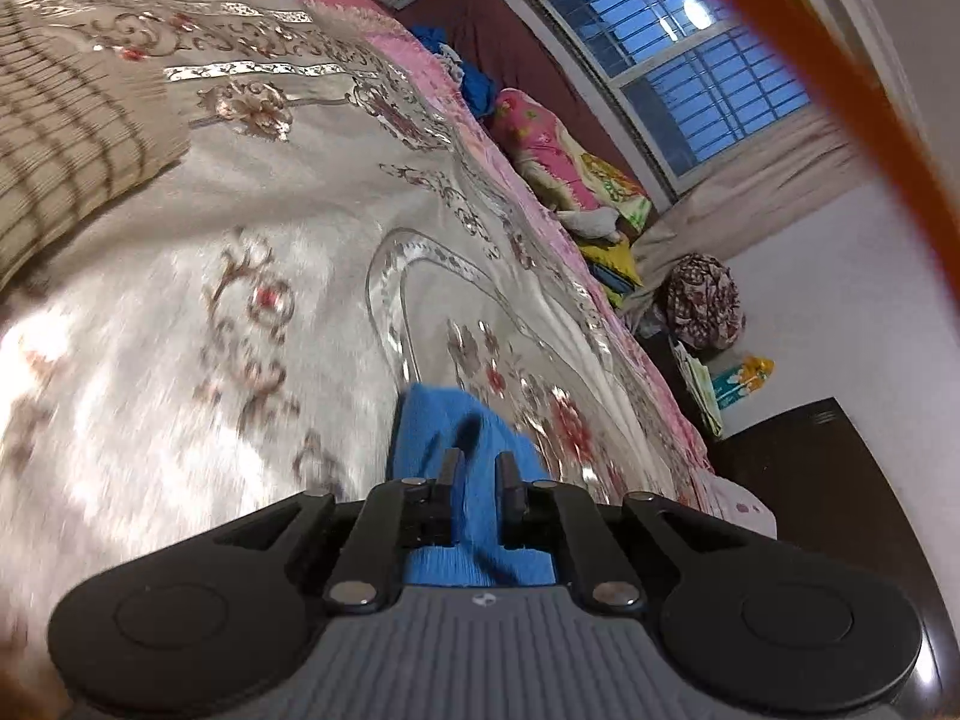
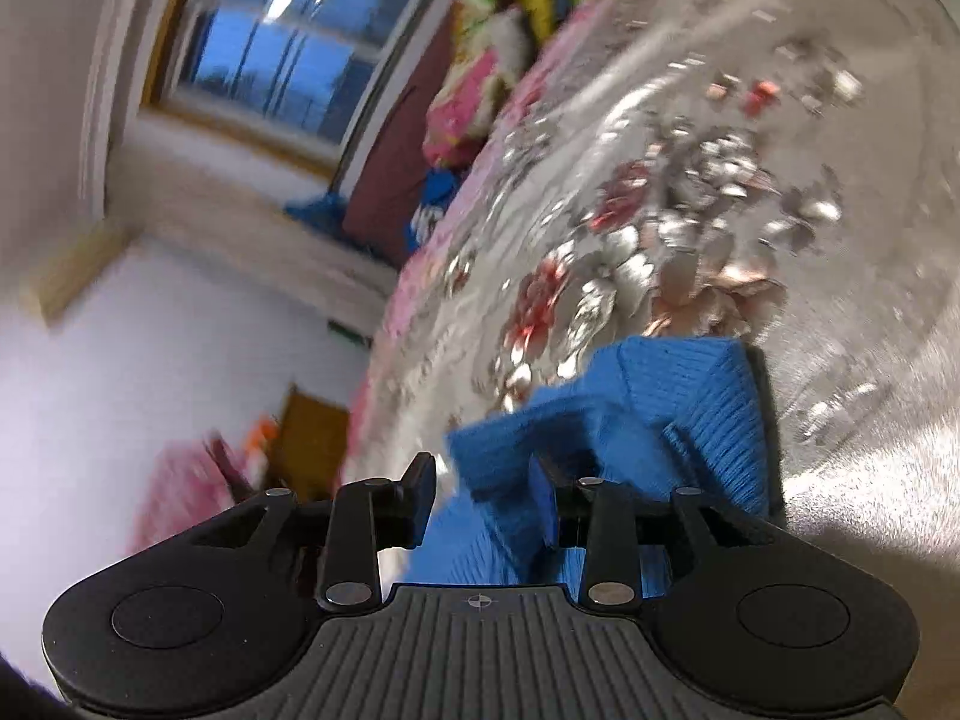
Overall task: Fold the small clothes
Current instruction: 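Lift the blue sweater with both grippers and fold it in half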
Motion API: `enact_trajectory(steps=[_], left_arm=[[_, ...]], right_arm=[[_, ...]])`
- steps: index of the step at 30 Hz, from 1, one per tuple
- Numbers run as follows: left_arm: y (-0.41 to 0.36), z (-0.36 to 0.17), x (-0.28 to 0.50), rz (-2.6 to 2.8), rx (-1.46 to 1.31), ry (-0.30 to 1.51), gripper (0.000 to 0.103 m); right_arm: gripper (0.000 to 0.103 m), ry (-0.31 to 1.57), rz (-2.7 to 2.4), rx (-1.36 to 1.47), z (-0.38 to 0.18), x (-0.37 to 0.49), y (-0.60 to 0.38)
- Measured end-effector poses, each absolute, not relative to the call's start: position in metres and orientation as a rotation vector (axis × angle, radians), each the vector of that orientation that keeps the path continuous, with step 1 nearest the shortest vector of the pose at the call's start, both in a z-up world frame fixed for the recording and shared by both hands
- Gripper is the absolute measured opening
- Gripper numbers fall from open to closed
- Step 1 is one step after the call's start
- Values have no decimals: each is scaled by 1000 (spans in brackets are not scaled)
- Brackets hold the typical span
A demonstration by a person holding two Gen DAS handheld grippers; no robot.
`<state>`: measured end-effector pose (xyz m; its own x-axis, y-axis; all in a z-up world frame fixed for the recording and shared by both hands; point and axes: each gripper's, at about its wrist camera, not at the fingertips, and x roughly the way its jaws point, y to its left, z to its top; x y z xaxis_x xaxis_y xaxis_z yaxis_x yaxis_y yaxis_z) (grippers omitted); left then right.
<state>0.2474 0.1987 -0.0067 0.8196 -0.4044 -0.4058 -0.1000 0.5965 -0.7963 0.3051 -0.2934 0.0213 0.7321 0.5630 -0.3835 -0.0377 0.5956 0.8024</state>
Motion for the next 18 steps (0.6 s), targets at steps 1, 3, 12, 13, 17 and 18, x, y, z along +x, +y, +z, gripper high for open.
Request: enact_trajectory(steps=[1,3,12,13,17,18], left_arm=[[196,-7,241,-202,-922,600,15],[188,-8,232,-218,-891,609,15],[145,3,251,-376,-602,690,23],[138,4,259,-402,-560,710,24],[117,0,289,-402,-424,747,26],[116,-1,296,-381,-412,750,26]], right_arm=[[35,684,395,817,24,303,-286],[35,706,421,711,29,302,-272],[31,859,412,569,6,331,-262],[31,853,404,591,5,332,-266],[33,789,323,623,10,338,-284],[33,783,289,620,10,339,-290]])
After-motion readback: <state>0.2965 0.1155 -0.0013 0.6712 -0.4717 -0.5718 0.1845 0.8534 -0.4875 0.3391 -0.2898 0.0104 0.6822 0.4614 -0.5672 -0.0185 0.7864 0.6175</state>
